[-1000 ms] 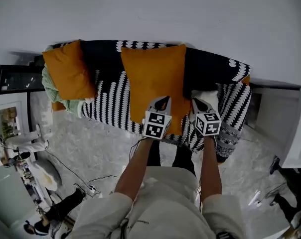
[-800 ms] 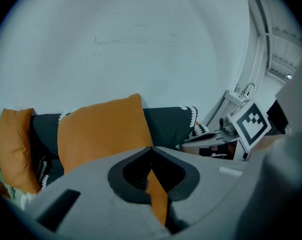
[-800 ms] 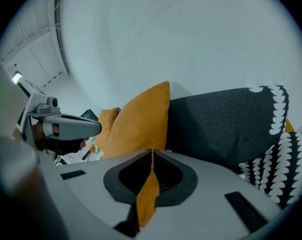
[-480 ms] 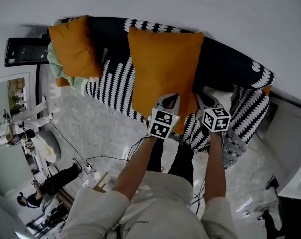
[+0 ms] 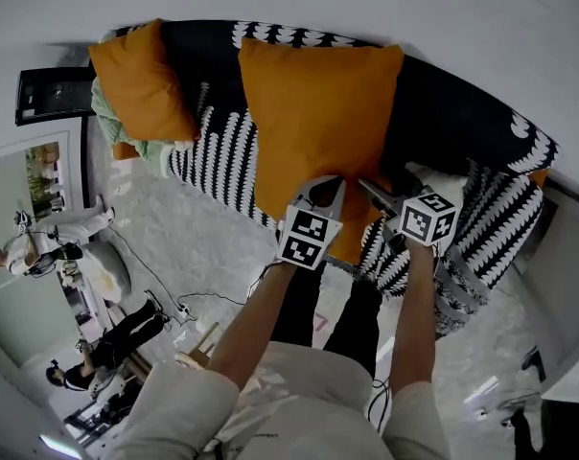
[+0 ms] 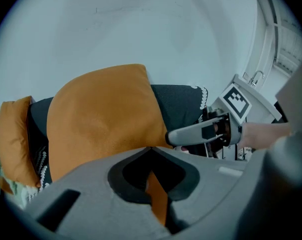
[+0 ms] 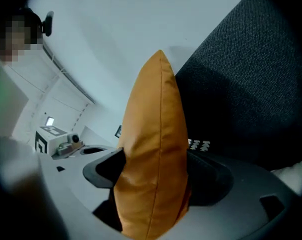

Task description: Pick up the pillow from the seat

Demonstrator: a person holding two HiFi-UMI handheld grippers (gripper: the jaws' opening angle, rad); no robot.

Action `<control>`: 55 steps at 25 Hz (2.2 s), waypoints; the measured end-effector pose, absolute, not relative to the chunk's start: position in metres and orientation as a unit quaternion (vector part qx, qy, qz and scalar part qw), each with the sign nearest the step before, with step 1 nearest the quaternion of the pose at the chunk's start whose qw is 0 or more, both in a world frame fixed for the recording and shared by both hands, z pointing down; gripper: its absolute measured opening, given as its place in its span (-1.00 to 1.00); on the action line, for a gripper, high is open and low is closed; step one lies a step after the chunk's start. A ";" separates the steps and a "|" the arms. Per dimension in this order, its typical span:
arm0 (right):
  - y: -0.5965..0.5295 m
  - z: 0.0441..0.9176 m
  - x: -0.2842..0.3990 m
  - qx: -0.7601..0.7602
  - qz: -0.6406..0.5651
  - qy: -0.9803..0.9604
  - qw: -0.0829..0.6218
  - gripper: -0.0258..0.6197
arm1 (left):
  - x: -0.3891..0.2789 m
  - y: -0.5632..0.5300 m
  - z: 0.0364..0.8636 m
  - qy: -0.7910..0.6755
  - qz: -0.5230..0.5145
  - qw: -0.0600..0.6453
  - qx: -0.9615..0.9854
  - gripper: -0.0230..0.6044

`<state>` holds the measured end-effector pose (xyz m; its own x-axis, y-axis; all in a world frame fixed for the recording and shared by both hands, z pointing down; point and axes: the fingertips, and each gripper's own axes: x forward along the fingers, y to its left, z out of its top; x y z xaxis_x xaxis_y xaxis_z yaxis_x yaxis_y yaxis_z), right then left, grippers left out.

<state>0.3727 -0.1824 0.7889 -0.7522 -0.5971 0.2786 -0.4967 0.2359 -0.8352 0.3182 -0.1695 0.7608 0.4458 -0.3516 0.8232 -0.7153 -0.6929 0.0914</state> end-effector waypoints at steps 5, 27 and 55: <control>-0.210 0.783 0.371 -0.352 -0.516 0.774 0.104 0.51 | 0.314 -0.174 0.769 -0.330 0.377 0.247 0.829 -0.90; -0.250 0.827 0.306 -0.302 -0.570 0.762 0.057 0.75 | 0.303 -0.187 0.789 -0.313 0.352 0.242 0.848 -0.90; -0.225 0.745 0.251 -0.345 -0.517 0.783 -0.032 -0.01 | 0.184 -0.188 0.712 -0.454 0.318 0.261 0.790 -0.90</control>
